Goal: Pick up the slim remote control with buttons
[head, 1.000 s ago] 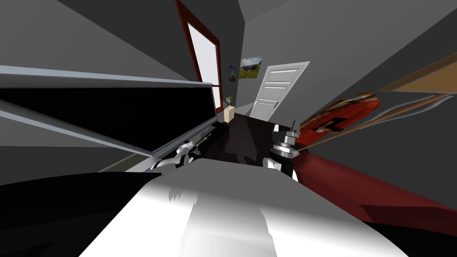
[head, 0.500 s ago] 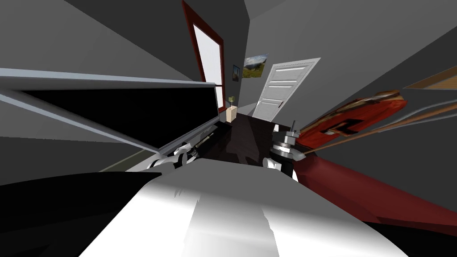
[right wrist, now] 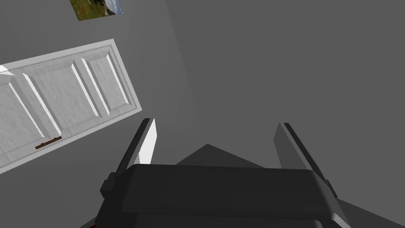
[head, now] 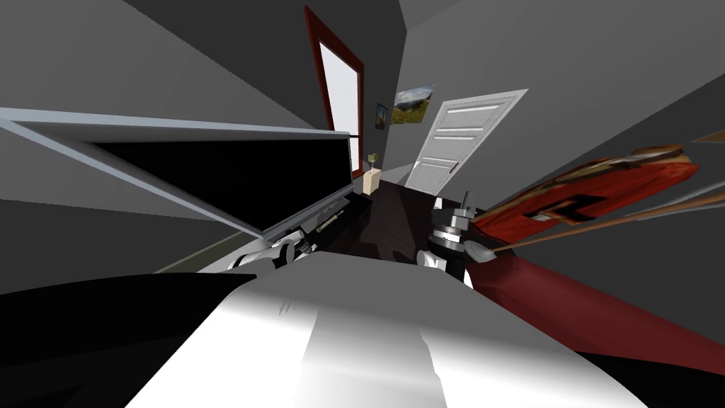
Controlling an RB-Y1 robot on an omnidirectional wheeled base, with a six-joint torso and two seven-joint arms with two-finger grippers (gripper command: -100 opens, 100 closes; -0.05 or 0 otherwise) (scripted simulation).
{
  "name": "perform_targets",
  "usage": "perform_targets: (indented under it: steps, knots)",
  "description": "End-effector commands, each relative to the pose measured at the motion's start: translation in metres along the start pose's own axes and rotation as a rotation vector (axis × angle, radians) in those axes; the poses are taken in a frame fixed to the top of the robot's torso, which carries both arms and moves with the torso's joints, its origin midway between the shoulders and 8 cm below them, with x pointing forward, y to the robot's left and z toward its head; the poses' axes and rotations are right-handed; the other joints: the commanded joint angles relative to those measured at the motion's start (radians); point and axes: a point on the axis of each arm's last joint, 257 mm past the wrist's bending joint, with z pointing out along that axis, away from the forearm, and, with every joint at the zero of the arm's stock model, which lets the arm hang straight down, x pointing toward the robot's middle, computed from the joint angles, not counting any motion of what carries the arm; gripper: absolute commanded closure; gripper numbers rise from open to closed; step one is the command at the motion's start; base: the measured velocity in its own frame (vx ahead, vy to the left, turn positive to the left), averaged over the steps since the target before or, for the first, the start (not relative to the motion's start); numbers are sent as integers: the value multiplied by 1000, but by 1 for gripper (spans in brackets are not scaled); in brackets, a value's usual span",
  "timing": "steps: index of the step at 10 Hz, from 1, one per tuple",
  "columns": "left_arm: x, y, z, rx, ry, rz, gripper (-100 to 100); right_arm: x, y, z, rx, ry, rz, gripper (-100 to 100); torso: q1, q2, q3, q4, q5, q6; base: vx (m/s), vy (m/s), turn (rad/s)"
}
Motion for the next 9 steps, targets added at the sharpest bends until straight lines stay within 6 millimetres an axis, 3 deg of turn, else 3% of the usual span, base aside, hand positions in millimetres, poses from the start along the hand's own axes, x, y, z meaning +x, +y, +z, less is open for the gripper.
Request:
perform_targets:
  steps: [1, 3, 8, 9]
  knots:
    - [-12, 8, 5, -15, -13, 8, -100, 0, 0, 0, 0, 0, 0, 0, 0, 0, 0, 0, 0, 0, 20, 63, 88]
    - [-10, 4, 3, -7, -9, 11, -100, 0, 0, 0, 0, 0, 0, 0, 1, -1, 0, 0, 0, 0, 5, 39, 18]
    - [-22, 26, 13, -46, -25, 11, -100, 0, 0, 0, 0, 0, 0, 0, -1, -1, 0, 0, 0, 1, 11, 27, 18]
    - [-20, 22, 12, -39, -22, 10, -100, 0, 0, 0, 0, 0, 0, 0, -1, -1, -1, 0, 0, 0, 13, 22, 3]
